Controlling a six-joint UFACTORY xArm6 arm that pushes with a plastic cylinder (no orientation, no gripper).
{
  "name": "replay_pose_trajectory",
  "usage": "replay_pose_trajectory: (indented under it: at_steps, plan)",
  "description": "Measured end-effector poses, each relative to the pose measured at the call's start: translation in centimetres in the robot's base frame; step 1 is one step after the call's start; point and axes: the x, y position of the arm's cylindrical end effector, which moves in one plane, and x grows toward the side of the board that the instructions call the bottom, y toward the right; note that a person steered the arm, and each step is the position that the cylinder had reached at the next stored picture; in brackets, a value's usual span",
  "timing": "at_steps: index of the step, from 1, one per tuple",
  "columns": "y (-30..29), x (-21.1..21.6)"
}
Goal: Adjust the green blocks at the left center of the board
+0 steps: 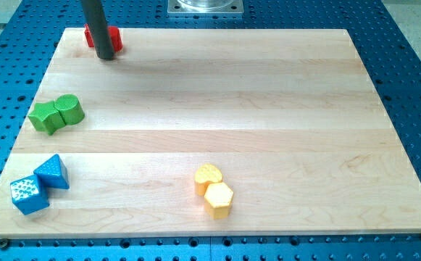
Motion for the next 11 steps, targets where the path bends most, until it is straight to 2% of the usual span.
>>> replay_pose_trajectory:
  at_steps: [2, 3, 5, 6, 7, 8, 10, 11]
  plan:
    - [-0.1, 0.5]
    - [0.0, 3.8]
    - [0.7, 17.1]
    - [0.1, 20.4]
    - [-6.9, 21.4]
    - [-10.8, 21.4]
    - [-1.5, 18.5]
    - [-4.7, 18.1]
